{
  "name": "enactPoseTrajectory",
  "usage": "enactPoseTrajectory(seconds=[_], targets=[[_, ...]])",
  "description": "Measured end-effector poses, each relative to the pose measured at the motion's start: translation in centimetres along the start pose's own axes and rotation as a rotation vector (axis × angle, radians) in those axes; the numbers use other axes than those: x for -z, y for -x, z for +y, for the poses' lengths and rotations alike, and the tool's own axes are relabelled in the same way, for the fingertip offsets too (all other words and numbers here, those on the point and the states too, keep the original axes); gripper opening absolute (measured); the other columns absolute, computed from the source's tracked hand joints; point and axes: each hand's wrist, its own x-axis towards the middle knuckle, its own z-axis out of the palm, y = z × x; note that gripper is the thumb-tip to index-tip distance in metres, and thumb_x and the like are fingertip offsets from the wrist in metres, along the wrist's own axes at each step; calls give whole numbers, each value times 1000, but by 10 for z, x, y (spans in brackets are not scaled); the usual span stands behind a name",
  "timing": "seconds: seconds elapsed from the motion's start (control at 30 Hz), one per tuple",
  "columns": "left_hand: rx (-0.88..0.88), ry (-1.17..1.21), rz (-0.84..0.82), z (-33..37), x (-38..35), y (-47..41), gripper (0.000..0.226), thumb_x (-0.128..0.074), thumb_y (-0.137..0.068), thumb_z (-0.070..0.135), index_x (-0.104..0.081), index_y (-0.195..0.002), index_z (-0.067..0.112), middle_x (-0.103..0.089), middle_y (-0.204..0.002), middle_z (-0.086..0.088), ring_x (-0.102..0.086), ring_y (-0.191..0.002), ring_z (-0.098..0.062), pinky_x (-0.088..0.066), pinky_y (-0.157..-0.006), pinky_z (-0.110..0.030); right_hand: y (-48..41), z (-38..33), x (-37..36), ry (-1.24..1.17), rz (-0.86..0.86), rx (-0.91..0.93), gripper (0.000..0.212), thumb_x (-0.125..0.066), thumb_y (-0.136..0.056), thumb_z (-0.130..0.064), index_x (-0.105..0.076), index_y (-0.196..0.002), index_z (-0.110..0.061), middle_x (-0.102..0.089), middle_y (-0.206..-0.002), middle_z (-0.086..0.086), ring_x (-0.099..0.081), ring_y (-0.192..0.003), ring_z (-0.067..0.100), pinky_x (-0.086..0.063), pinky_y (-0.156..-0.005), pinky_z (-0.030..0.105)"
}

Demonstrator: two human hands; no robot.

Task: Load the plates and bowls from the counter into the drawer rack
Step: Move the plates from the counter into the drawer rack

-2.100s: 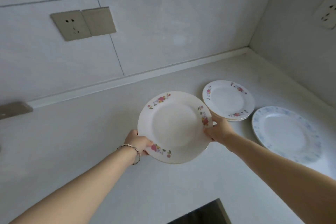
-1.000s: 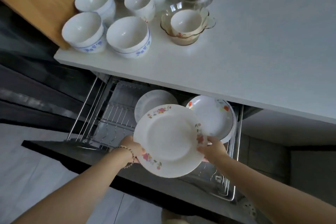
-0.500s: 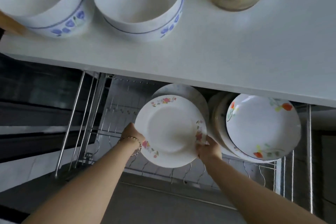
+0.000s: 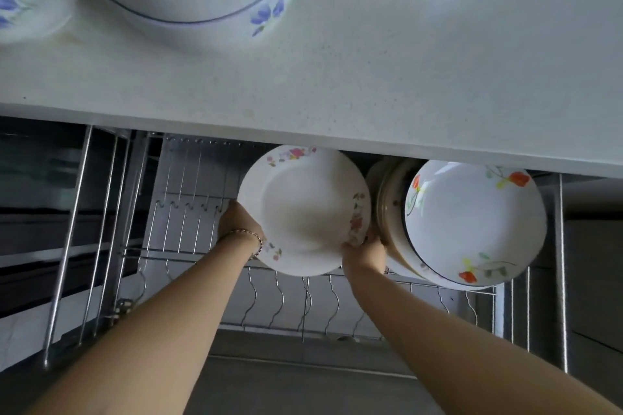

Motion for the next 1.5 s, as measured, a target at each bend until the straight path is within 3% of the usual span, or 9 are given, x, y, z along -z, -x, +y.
enactPoseTrajectory(seconds=[0.17,0.27,0.4,0.6,0.7,0.8,1.0,1.23,1.5], targets=[[-42,99,-81,-8,1,2,43,-54,-81,-5,-51,-124,1,-60,-124,-16,-57,-115,-31,-45,-96,-33,7,0,2,-58,-28,42,71,-51,-80,-2,-28,-146,-13,-35,-141,16,-43,-125,37,-36,-110,39],[-27,42,-142,-11,3,7,35,-53,-87,4,-53,-122,-1,-62,-123,-16,-58,-114,-32,-46,-96,-35,16,-1,5,60,-98,11,64,-47,-81,-2,-29,-141,-8,-26,-144,15,-37,-128,37,-34,-111,39],[-27,-103,-162,2,15,34,41,-51,-89,10,-46,-128,-2,-55,-131,-20,-54,-120,-35,-44,-100,-36,30,-5,29,327,-270,35,49,-42,-83,-6,-41,-132,-3,-38,-137,16,-45,-124,35,-43,-104,40],[-372,-334,-279,58,39,123,36,-39,-90,8,-51,-124,10,-56,-127,-9,-60,-109,-29,-48,-87,-26,54,-18,132,591,-466,202,40,-47,-90,-12,-54,-129,-6,-58,-128,13,-56,-118,27,-46,-94,29],[-512,-440,-310,108,43,185,26,-38,-93,14,-56,-111,20,-55,-108,-1,-53,-98,-21,-40,-84,-23,62,-26,206,479,-515,185,37,-49,-91,-13,-57,-125,-1,-66,-86,5,-64,-76,17,-50,-68,25],[-607,-452,-313,169,32,255,26,-40,-92,13,-59,-109,18,-59,-114,-6,-55,-106,-22,-41,-90,-24,67,-21,301,448,-422,280,35,-48,-90,-10,-59,-121,3,-57,-73,1,-53,-61,11,-41,-57,18],[-805,-390,-241,297,-17,409,30,-42,-89,8,-66,-106,10,-65,-115,-12,-59,-112,-27,-46,-91,-27,71,19,512,562,-48,478,35,-43,-89,-19,-64,-116,-7,-65,-121,9,-59,-113,27,-48,-98,32],[-931,-292,-206,421,-83,554,30,-44,-91,11,-63,-113,8,-65,-120,-10,-60,-113,-25,-45,-93,-25,51,55,718,569,213,490,37,-50,-89,-27,-57,-124,-14,-55,-133,6,-52,-123,25,-44,-101,33],[-907,-203,-299,533,-133,616,28,-41,-88,4,-48,-65,18,-62,-90,-11,-62,-84,-24,-38,-53,-21,4,50,843,446,314,450,35,-50,-89,-24,-62,-118,-7,-61,-125,9,-57,-115,27,-46,-95,32]])
